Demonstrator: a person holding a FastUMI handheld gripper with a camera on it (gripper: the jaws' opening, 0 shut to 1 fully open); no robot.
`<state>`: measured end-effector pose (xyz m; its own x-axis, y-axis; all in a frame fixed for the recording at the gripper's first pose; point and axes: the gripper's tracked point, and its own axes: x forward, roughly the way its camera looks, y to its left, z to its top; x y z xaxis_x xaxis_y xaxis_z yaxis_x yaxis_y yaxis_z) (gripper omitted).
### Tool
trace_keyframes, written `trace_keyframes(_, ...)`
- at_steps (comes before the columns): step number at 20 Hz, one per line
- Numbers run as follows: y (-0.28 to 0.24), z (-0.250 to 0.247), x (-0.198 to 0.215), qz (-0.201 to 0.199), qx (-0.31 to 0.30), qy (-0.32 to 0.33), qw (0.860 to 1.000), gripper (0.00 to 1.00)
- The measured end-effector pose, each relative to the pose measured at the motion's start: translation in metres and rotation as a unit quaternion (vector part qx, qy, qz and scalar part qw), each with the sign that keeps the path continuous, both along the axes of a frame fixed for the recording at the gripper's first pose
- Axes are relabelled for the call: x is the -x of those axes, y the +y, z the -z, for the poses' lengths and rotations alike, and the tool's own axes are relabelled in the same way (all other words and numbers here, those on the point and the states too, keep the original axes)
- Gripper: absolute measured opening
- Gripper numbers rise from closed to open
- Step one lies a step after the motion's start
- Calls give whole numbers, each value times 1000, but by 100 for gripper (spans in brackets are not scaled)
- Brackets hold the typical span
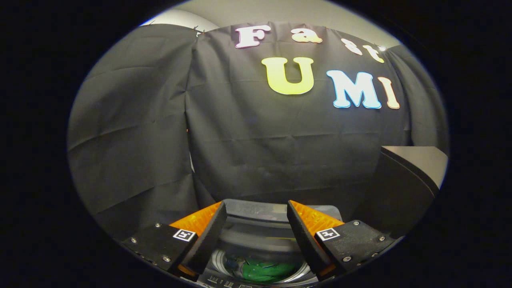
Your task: Put the clothes into the washing machine and then close the washing machine lid.
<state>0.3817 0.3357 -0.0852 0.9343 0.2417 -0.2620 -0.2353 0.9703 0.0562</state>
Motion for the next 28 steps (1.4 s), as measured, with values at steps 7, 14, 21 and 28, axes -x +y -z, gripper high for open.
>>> trace_keyframes(7, -72, -40, 78, -8, 13, -69, 998, 94)
trace_keyframes(14, -206, -95, 167, 42, -10, -110, 993, 94)
trace_keyframes(21, -297, -106, 236, 83, -2, -131, 988, 94)
trace_keyframes(28, -329, -81, 290, 92, -6, -116, 989, 94)
